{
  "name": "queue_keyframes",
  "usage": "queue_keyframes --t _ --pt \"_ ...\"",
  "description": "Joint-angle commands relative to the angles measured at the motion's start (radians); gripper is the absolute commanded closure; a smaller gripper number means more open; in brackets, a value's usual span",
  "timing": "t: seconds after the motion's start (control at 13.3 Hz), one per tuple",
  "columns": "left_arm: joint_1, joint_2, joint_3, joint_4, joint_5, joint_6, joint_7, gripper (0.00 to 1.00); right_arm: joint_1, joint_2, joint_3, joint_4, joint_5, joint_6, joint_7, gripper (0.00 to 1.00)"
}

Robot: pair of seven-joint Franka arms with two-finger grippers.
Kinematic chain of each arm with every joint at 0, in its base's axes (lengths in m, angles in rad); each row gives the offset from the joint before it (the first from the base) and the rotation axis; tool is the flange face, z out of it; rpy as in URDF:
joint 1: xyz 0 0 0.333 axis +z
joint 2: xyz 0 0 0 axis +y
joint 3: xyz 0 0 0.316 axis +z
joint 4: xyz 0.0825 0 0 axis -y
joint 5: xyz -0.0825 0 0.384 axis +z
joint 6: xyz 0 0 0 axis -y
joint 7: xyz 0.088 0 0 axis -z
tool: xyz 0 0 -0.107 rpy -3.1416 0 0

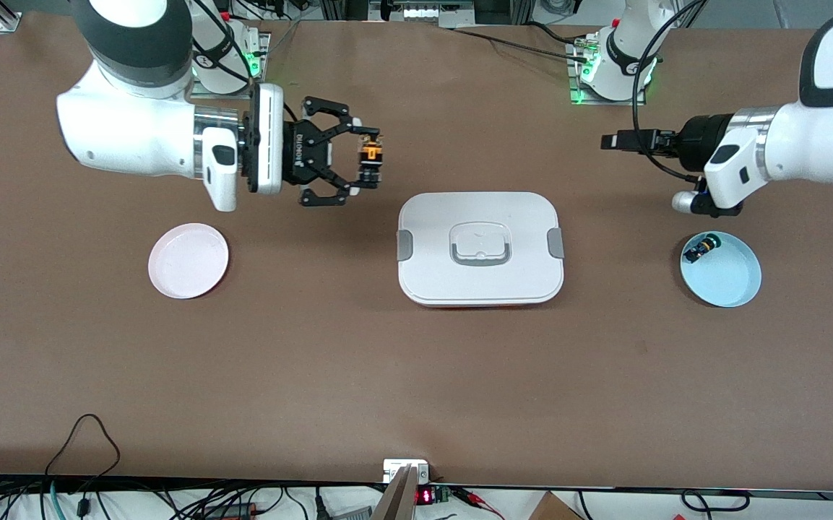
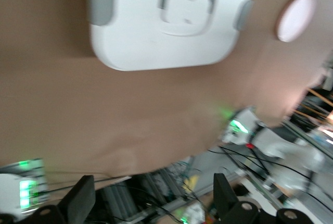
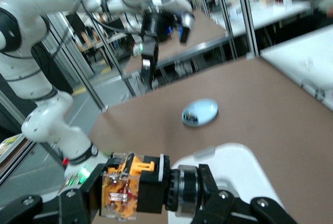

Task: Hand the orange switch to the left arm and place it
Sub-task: 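Hold the switch with the right gripper while the left gripper reaches it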

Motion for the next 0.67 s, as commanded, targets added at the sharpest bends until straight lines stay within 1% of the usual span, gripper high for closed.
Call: queue_keyframes --t 0.0,0.22,0.3,0.38,0.45,0.53,0.6 --pt "0.007 -0.006 -0.007 -0.031 -0.223 -0.014 0.027 0.00 0.041 0.048 -0.003 0.001 0.180 0.040 -0.219 0.97" --pt "0.004 -0.018 -0.009 -0.100 -0.437 0.035 0.120 0.00 0.119 0.077 -0.003 0.001 0.354 0.092 -0.315 0.96" --pt "-0.004 -0.039 -0.010 -0.149 -0.497 0.087 0.166 0.00 0.142 0.086 -0.003 0.001 0.406 0.114 -0.344 0.96" --pt "-0.013 -0.071 -0.027 -0.193 -0.531 0.170 0.209 0.00 0.159 0.100 -0.003 0.001 0.452 0.128 -0.387 0.96" --pt "-0.010 -0.099 -0.086 -0.241 -0.582 0.277 0.231 0.00 0.164 0.108 -0.003 0.001 0.480 0.128 -0.404 0.96" --pt "-0.006 -0.118 -0.123 -0.270 -0.628 0.331 0.231 0.00 0.164 0.109 -0.003 0.001 0.485 0.129 -0.404 0.96" --pt "-0.007 -0.121 -0.131 -0.275 -0.636 0.348 0.231 0.00 0.164 0.109 -0.003 0.001 0.488 0.131 -0.404 0.96"
